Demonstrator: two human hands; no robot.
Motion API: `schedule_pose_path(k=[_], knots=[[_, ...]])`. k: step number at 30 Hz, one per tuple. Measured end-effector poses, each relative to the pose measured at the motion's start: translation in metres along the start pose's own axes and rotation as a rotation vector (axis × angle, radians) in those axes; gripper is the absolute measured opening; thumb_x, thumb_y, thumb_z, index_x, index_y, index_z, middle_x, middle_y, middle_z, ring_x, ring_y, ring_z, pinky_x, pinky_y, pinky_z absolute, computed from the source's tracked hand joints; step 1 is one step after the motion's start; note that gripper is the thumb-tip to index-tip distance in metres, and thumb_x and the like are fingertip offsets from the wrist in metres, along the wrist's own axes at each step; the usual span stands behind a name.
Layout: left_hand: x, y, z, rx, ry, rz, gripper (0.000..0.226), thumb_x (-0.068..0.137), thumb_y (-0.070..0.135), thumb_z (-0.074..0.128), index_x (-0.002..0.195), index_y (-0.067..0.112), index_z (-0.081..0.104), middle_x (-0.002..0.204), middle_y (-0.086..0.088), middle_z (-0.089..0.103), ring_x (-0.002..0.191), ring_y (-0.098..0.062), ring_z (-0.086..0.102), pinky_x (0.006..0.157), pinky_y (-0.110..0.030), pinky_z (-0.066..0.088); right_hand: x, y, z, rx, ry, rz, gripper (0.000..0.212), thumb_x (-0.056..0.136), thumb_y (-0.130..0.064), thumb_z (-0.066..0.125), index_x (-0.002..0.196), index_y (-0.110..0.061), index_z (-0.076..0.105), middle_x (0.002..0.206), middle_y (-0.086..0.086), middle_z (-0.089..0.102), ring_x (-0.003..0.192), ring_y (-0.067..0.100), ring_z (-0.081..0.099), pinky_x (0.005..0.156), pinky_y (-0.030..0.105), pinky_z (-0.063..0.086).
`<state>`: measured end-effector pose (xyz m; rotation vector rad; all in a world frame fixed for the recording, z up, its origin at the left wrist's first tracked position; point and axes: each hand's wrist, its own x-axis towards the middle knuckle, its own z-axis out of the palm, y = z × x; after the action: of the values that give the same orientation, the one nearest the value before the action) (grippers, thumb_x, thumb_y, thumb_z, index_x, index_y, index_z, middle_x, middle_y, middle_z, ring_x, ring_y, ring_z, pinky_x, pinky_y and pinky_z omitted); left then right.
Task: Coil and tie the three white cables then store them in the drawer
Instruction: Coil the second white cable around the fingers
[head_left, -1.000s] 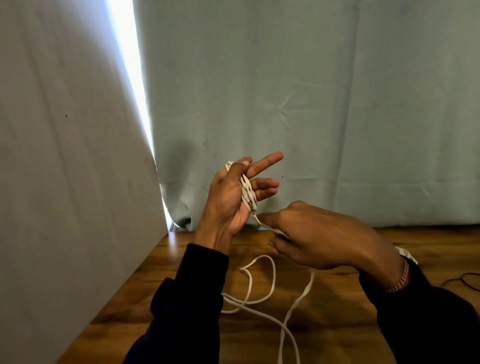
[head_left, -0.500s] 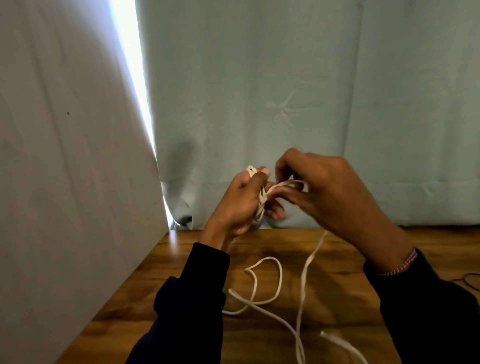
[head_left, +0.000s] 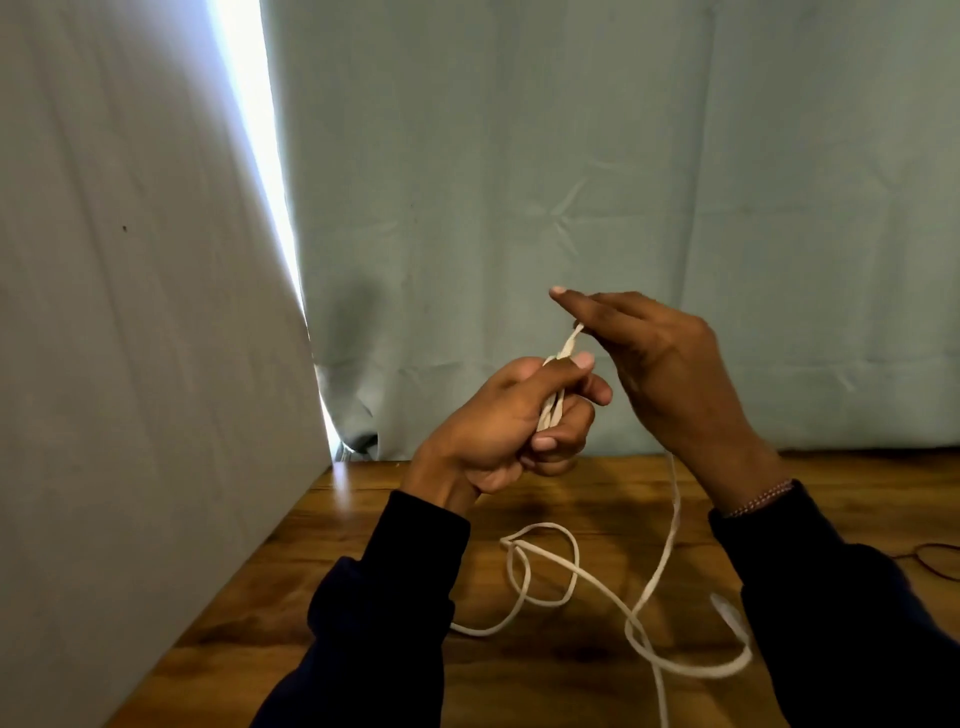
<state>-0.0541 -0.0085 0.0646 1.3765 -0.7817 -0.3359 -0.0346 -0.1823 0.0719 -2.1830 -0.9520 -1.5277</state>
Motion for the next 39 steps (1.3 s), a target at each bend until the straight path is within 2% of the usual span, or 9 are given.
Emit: schedule_pose_path(k=[4,8,13,16,19,22,25,31,39], knots=[[0.0,0.001,-0.001,-0.084,0.002,0.03,0.04,0.107,0.03,0.029,0.089,0.003,0.052,0.04,0.003,0.035,0.031,-0.005,0.025,0.04,-0.016,0.018,-0.003,-0.003,0.014,0.177,-0.16,0.117,0.07,0.097,0.001,0.048,0.154,-0.037,0.032,0.086,0.006,0.062,0.075,0.019,0.059,0.071,0.041,0.055],[-0.001,0.005,-0.005,-0.168,0.024,0.099,0.04,0.104,0.03,0.031,0.092,0.001,0.055,0.04,0.003,0.036,0.03,-0.005,0.026,0.039,-0.014,0.021,-0.005,-0.01,0.017,0.279,-0.392,0.184,0.078,0.096,0.003,0.045,0.16,-0.03,0.014,0.073,-0.011,0.056,0.066,0.003,0.058,0.061,0.012,0.044],[0.002,0.008,-0.007,-0.206,0.159,0.204,0.048,0.107,0.025,0.024,0.115,-0.008,0.058,0.056,-0.005,0.062,0.034,-0.008,0.048,0.038,-0.018,0.04,-0.005,-0.033,0.018,0.295,-0.821,0.306,0.03,0.1,-0.004,0.049,0.129,-0.01,0.053,0.107,0.009,0.067,0.07,0.012,0.062,0.065,0.022,0.054],[-0.001,0.014,-0.009,-0.261,0.18,0.206,0.051,0.108,0.028,0.024,0.131,-0.011,0.048,0.102,-0.017,0.075,0.078,-0.026,0.076,0.062,-0.03,0.061,-0.004,-0.047,0.015,0.299,-0.967,0.301,0.018,0.105,-0.016,0.044,0.107,-0.01,0.06,0.101,0.006,0.067,0.082,0.015,0.063,0.074,0.024,0.053],[-0.001,0.015,-0.011,-0.312,0.219,0.257,0.055,0.108,0.028,0.026,0.141,-0.016,0.034,0.128,-0.023,0.065,0.115,-0.036,0.066,0.08,-0.047,0.061,-0.001,-0.054,0.007,0.359,-1.019,0.303,0.006,0.106,-0.02,0.045,0.103,-0.022,0.05,0.094,0.001,0.069,0.082,0.014,0.067,0.08,0.034,0.058],[0.002,0.011,-0.016,-0.324,0.279,0.282,0.052,0.107,0.026,0.03,0.142,-0.013,0.035,0.137,-0.024,0.059,0.125,-0.037,0.06,0.086,-0.058,0.057,0.0,-0.057,0.0,0.322,-1.068,0.249,0.01,0.103,-0.022,0.049,0.108,-0.016,0.055,0.091,0.0,0.071,0.082,0.016,0.069,0.079,0.039,0.059],[0.004,0.009,-0.021,-0.277,0.331,0.273,0.039,0.108,0.025,0.031,0.132,-0.003,0.043,0.139,-0.019,0.059,0.125,-0.038,0.06,0.087,-0.061,0.055,0.001,-0.06,-0.007,0.221,-1.053,0.2,0.013,0.102,-0.028,0.051,0.107,-0.017,0.057,0.093,0.003,0.067,0.084,0.017,0.066,0.08,0.041,0.058],[0.003,0.009,-0.019,-0.14,0.437,0.266,0.027,0.11,0.025,0.032,0.122,0.004,0.044,0.136,-0.012,0.063,0.115,-0.037,0.066,0.082,-0.055,0.059,0.008,-0.065,-0.031,0.21,-0.83,0.139,0.02,0.1,-0.025,0.056,0.116,-0.02,0.066,0.078,-0.018,0.057,0.068,0.001,0.058,0.06,0.016,0.044],[-0.002,0.004,-0.018,0.251,0.554,0.182,0.044,0.108,0.032,0.037,0.111,-0.005,0.061,0.094,-0.02,0.073,0.072,-0.027,0.072,0.055,-0.028,0.053,0.009,-0.058,-0.029,0.399,-0.451,0.12,0.034,0.094,-0.015,0.066,0.121,-0.026,0.048,0.09,-0.008,0.068,0.077,0.008,0.067,0.066,0.03,0.059]])
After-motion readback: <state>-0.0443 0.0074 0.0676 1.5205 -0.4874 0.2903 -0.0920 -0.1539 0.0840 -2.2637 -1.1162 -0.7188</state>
